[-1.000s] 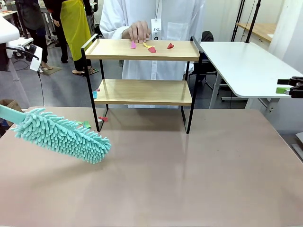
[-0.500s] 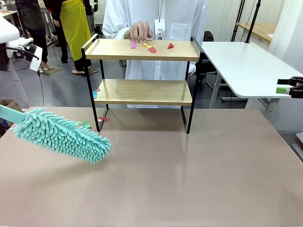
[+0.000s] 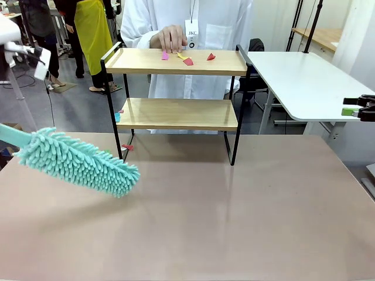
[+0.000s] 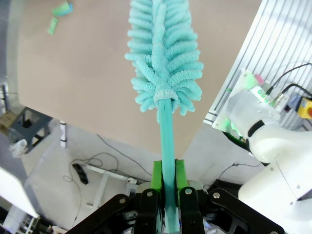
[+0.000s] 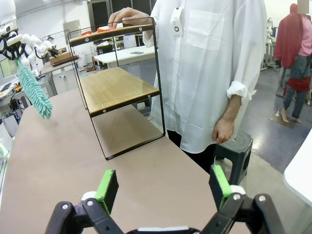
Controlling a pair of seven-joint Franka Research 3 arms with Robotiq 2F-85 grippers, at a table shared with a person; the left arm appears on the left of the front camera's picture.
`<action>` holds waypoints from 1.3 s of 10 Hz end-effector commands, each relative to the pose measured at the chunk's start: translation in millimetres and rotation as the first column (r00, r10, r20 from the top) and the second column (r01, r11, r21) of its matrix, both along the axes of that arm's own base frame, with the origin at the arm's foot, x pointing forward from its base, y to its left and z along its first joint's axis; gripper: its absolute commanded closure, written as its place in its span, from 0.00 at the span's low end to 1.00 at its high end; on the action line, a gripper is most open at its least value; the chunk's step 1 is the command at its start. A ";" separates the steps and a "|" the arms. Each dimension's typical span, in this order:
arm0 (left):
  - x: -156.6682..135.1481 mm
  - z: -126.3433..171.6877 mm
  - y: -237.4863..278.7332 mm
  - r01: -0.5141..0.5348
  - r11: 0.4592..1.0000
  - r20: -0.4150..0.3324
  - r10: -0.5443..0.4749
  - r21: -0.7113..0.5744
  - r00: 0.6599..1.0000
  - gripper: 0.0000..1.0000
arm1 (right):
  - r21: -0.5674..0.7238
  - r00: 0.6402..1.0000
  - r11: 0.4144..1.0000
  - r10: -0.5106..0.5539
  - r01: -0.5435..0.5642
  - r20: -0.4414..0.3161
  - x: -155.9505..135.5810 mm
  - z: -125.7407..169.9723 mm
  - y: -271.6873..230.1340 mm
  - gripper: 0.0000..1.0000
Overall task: Clean the shelf.
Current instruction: Clean the specific section of the Shelf indicated by the human with the Duster.
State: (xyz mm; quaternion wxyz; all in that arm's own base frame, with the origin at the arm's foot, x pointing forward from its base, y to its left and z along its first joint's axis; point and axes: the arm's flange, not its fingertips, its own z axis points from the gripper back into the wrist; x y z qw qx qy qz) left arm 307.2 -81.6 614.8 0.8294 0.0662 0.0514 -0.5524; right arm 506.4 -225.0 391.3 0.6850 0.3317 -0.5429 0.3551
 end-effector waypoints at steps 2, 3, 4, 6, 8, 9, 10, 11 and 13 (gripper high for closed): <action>-6.6 78.2 -14.8 0.106 0.994 -0.054 -0.107 -0.029 0.993 0.87 | -0.005 1.000 1.000 -0.009 0.008 -0.016 1.5 4.7 3.2 0.00; -11.9 107.1 -26.3 0.104 0.992 -0.112 -0.112 -0.077 0.987 0.87 | -0.005 1.000 1.000 -0.009 0.008 -0.016 1.5 4.7 3.2 0.00; -15.3 132.9 -41.9 0.060 0.996 -0.170 -0.071 -0.067 0.983 0.87 | -0.005 1.000 1.000 -0.009 0.008 -0.016 1.5 4.7 3.2 0.00; -23.0 177.7 -76.5 -0.010 0.986 -0.273 -0.037 -0.168 0.961 0.87 | -0.005 1.000 1.000 -0.009 0.008 -0.016 1.5 4.7 3.2 0.00; -31.7 210.0 -101.5 -0.088 0.949 -0.305 -0.010 -0.304 0.952 0.87 | -0.005 1.000 1.000 -0.009 0.008 -0.016 1.5 4.7 3.2 0.00; -34.7 221.3 -115.9 -0.176 0.908 -0.315 0.051 -0.381 0.948 0.87 | -0.005 1.000 1.000 -0.009 0.008 -0.016 1.5 4.7 3.2 0.00; -37.1 227.5 -130.4 -0.289 0.847 -0.305 0.159 -0.446 0.939 0.87 | -0.005 1.000 1.000 -0.009 0.008 -0.016 1.5 4.7 3.2 0.00; -41.6 231.2 -143.6 -0.376 0.784 -0.311 0.245 -0.494 0.918 0.87 | -0.005 1.000 1.000 -0.009 0.008 -0.016 1.5 4.7 3.2 0.00; -49.8 234.0 -166.0 -0.476 0.708 -0.302 0.369 -0.521 0.879 0.87 | -0.005 1.000 1.000 -0.009 0.008 -0.016 1.5 4.7 3.2 0.00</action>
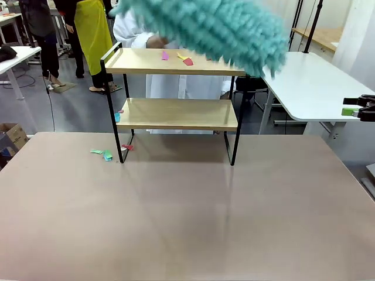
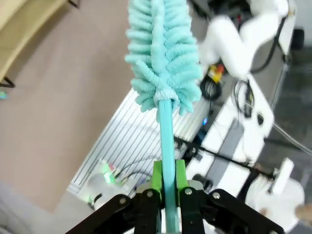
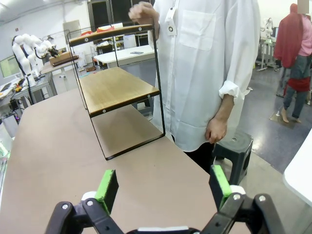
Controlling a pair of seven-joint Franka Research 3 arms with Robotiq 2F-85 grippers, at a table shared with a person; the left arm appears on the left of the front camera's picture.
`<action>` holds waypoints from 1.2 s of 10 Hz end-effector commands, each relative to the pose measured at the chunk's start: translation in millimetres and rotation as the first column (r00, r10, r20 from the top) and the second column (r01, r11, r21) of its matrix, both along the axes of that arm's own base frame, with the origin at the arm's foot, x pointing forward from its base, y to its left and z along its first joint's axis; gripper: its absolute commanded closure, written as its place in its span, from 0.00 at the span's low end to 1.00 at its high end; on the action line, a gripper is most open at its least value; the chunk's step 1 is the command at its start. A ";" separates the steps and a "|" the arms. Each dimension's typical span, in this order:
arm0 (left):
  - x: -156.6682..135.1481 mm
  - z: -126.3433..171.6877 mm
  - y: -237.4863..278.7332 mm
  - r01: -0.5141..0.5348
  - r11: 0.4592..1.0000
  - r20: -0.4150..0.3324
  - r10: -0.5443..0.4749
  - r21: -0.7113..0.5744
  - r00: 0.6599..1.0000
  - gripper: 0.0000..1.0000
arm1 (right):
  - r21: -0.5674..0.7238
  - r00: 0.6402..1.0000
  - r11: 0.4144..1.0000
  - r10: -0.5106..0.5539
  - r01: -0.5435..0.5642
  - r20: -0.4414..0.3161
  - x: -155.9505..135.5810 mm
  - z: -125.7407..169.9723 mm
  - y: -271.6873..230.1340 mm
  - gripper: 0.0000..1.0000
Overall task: Clean the shelf.
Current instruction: Clean the specific section of the Shelf indicated by the human with the Duster.
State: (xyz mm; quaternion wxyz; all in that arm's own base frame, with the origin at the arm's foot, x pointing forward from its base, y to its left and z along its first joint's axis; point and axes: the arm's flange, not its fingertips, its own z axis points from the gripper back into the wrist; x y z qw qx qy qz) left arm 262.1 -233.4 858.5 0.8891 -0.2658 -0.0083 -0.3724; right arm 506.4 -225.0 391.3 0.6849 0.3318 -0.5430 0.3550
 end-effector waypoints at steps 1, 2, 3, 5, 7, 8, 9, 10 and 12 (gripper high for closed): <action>-5.3 -15.8 -24.3 -0.075 0.989 0.037 0.071 0.127 0.997 0.87 | -0.005 1.000 1.000 -0.008 0.008 -0.016 1.5 4.7 3.2 0.00; 0.0 0.0 0.0 0.000 1.000 0.000 0.000 0.000 1.000 0.87 | -0.005 1.000 1.000 -0.008 0.008 -0.016 1.5 4.7 3.2 0.00; 0.0 0.0 0.0 0.000 1.000 0.000 0.000 0.000 1.000 0.87 | -0.005 1.000 1.000 -0.008 0.008 -0.016 1.5 4.7 3.2 0.00; 0.3 -4.1 -15.3 -0.039 0.999 0.015 0.039 0.032 0.999 0.87 | -0.005 1.000 1.000 -0.008 0.008 -0.016 1.5 4.7 3.2 0.00; -14.0 -28.6 -63.5 -0.150 0.989 0.099 0.149 -0.001 0.984 0.87 | -0.005 1.000 1.000 -0.008 0.008 -0.016 1.5 4.7 3.2 0.00; -11.4 -41.8 -84.0 -0.166 0.985 0.093 0.169 -0.041 0.981 0.87 | -0.005 1.000 1.000 -0.008 0.008 -0.016 1.5 4.7 3.2 0.00; -11.1 -50.7 -100.2 -0.229 0.967 0.085 0.239 -0.113 0.967 0.87 | -0.005 1.000 1.000 -0.008 0.008 -0.016 1.5 4.7 3.2 0.00; -13.3 -56.8 -112.1 -0.299 0.939 0.114 0.320 -0.169 0.940 0.87 | -0.005 1.000 1.000 -0.008 0.008 -0.016 1.5 4.7 3.2 0.00; -12.9 -79.8 -138.8 -0.476 0.849 0.145 0.513 -0.229 0.846 0.87 | -0.005 1.000 1.000 -0.008 0.008 -0.016 1.5 4.7 3.2 0.00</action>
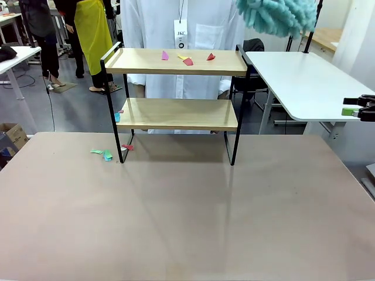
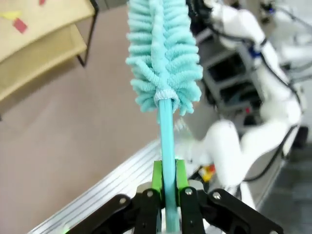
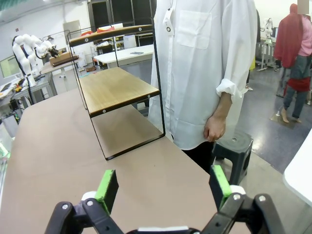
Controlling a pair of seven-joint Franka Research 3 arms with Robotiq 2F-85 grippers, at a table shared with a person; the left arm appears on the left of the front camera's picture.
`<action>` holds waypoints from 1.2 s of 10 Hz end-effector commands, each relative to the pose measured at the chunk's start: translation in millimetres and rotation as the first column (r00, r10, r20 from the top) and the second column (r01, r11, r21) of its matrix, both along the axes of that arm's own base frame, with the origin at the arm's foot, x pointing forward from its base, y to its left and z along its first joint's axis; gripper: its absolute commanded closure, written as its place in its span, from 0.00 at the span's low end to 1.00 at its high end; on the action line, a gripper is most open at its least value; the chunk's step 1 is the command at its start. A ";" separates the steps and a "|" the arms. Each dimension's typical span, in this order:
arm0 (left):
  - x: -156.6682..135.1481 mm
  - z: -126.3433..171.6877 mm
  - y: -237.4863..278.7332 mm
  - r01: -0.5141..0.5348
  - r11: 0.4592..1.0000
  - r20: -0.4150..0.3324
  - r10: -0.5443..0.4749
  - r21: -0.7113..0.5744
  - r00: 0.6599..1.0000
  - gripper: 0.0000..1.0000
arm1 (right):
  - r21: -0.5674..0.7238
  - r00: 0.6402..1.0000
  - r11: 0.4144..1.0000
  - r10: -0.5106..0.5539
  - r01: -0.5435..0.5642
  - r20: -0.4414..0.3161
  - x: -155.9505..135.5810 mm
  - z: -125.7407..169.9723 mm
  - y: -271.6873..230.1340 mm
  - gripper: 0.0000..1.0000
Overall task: Clean the shelf.
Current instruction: Clean the specific section of the Shelf indicated by the human with the Duster.
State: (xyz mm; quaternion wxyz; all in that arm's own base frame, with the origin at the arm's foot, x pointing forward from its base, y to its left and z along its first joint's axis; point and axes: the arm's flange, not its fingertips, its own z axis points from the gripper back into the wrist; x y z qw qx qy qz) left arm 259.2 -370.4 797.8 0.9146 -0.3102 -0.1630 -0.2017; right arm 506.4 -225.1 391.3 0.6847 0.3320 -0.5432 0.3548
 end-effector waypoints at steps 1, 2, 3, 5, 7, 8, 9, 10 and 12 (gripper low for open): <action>-4.3 -30.9 -13.6 -0.221 0.975 0.060 0.221 -0.014 0.973 0.87 | -0.006 1.000 1.000 -0.008 0.008 -0.017 1.5 4.7 3.3 0.00; 3.3 -40.2 -25.3 -0.311 0.950 0.075 0.312 -0.028 0.947 0.87 | -0.006 1.000 1.000 -0.008 0.008 -0.017 1.5 4.7 3.3 0.00; 13.2 -47.2 -35.9 -0.377 0.925 0.103 0.379 -0.040 0.920 0.87 | -0.006 1.000 1.000 -0.008 0.008 -0.017 1.5 4.7 3.3 0.00; 33.1 -61.4 -60.4 -0.446 0.892 0.114 0.452 -0.073 0.885 0.87 | -0.006 1.000 1.000 -0.008 0.008 -0.017 1.5 4.7 3.3 0.00; 48.5 -74.0 -76.0 -0.487 0.865 0.160 0.501 -0.119 0.851 0.87 | -0.006 1.000 1.000 -0.008 0.008 -0.017 1.5 4.7 3.3 0.00; 54.0 -82.5 -82.8 -0.511 0.848 0.185 0.530 -0.141 0.828 0.87 | -0.006 1.000 1.000 -0.008 0.008 -0.017 1.5 4.7 3.3 0.00; 59.2 -91.0 -88.9 -0.533 0.829 0.236 0.559 -0.167 0.795 0.87 | -0.006 1.000 1.000 -0.008 0.008 -0.017 1.5 4.7 3.3 0.00; 63.4 -99.5 -95.1 -0.551 0.817 0.258 0.577 -0.169 0.775 0.87 | -0.006 1.000 1.000 -0.008 0.008 -0.017 1.5 4.7 3.3 0.00; 68.6 -111.9 -103.8 -0.548 0.823 0.243 0.568 -0.150 0.786 0.87 | -0.006 1.000 1.000 -0.008 0.008 -0.017 1.5 4.7 3.3 0.00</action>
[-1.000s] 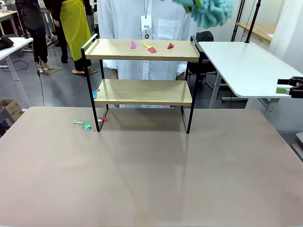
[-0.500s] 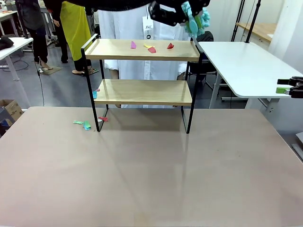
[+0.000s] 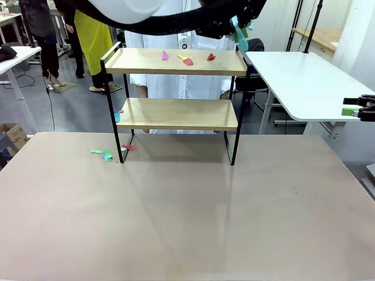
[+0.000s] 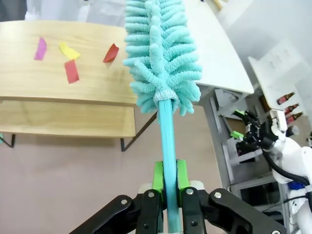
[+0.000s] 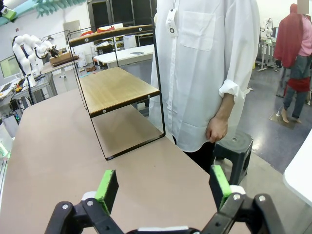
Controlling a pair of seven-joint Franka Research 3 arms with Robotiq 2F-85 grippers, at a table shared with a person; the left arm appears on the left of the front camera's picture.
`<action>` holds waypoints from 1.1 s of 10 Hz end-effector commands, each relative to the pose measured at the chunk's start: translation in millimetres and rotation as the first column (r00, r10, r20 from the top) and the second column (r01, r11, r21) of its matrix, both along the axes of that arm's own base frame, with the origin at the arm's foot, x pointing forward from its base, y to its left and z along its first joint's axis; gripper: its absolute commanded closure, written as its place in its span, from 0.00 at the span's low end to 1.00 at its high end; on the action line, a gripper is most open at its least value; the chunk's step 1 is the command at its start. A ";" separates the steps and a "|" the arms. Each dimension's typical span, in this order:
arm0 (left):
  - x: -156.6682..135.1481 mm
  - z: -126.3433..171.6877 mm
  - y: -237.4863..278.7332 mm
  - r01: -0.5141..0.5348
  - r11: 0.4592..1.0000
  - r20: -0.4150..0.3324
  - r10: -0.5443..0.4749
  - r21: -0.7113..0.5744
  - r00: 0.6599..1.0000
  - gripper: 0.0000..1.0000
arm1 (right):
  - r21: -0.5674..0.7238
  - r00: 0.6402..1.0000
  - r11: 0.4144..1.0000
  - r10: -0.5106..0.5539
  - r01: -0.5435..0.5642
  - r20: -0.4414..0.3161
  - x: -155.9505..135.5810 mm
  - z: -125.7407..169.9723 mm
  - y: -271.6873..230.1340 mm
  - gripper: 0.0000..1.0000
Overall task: Clean the shelf.
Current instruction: Clean the specific section of the Shelf indicated by the human with the Duster.
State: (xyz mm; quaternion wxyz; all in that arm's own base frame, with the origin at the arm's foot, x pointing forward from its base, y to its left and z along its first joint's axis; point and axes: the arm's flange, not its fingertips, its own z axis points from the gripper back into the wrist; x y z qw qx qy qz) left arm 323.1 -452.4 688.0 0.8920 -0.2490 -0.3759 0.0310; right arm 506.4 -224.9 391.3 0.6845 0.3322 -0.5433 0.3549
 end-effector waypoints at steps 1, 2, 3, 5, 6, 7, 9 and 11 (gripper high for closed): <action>6.0 -8.4 -24.8 -0.010 1.000 0.007 0.010 -0.002 1.000 0.87 | -0.006 1.000 1.000 -0.009 0.009 -0.017 1.5 4.8 3.1 0.00; 7.6 -15.3 -27.8 -0.002 1.000 -0.003 0.002 0.010 1.000 0.87 | -0.006 1.000 1.000 -0.009 0.009 -0.017 1.5 4.8 3.1 0.00; 8.1 -20.1 -29.9 0.011 1.000 -0.025 -0.011 0.014 1.000 0.87 | -0.006 1.000 1.000 -0.009 0.009 -0.017 1.5 4.8 3.1 0.00; 12.0 -34.8 -35.3 0.036 0.997 -0.087 -0.031 0.067 0.996 0.87 | -0.006 1.000 1.000 -0.009 0.009 -0.017 1.5 4.8 3.1 0.00; 14.1 -40.7 -38.2 0.037 0.994 -0.100 -0.027 0.099 0.995 0.87 | -0.006 1.000 1.000 -0.009 0.009 -0.017 1.5 4.8 3.1 0.00; 17.8 -44.7 -39.9 0.036 0.990 -0.133 -0.017 0.138 0.991 0.87 | -0.006 1.000 1.000 -0.009 0.009 -0.017 1.5 4.8 3.1 0.00; 24.3 -44.4 -40.4 0.030 0.987 -0.170 -0.003 0.160 0.986 0.87 | -0.006 1.000 1.000 -0.009 0.009 -0.017 1.5 4.8 3.1 0.00; 30.0 -33.4 -36.2 0.024 0.990 -0.210 0.006 0.140 0.978 0.87 | -0.006 1.000 1.000 -0.009 0.009 -0.017 1.5 4.8 3.1 0.00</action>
